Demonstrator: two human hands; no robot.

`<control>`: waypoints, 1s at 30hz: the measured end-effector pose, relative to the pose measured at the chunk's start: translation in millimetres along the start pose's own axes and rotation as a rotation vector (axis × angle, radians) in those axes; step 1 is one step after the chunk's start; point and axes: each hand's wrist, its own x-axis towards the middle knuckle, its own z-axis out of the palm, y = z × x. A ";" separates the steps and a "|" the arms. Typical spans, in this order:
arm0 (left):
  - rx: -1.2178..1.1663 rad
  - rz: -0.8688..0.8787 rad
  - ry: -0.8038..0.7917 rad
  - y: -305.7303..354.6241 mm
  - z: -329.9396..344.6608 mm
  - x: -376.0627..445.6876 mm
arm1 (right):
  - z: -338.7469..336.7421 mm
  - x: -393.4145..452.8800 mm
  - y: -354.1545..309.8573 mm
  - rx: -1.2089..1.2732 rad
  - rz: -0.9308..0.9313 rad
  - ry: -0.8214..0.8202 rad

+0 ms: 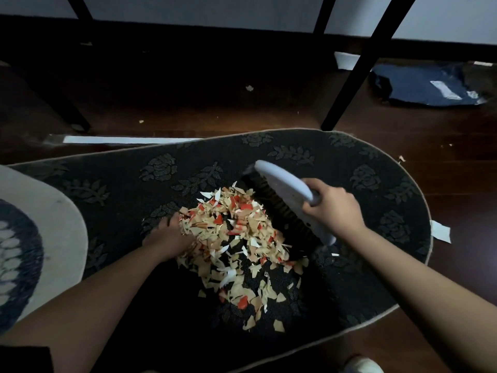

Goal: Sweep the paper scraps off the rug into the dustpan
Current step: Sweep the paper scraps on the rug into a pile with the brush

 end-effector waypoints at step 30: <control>-0.238 -0.063 -0.180 -21.6 9.4 21.0 | 23.6 15.9 6.0 -0.001 0.114 -0.067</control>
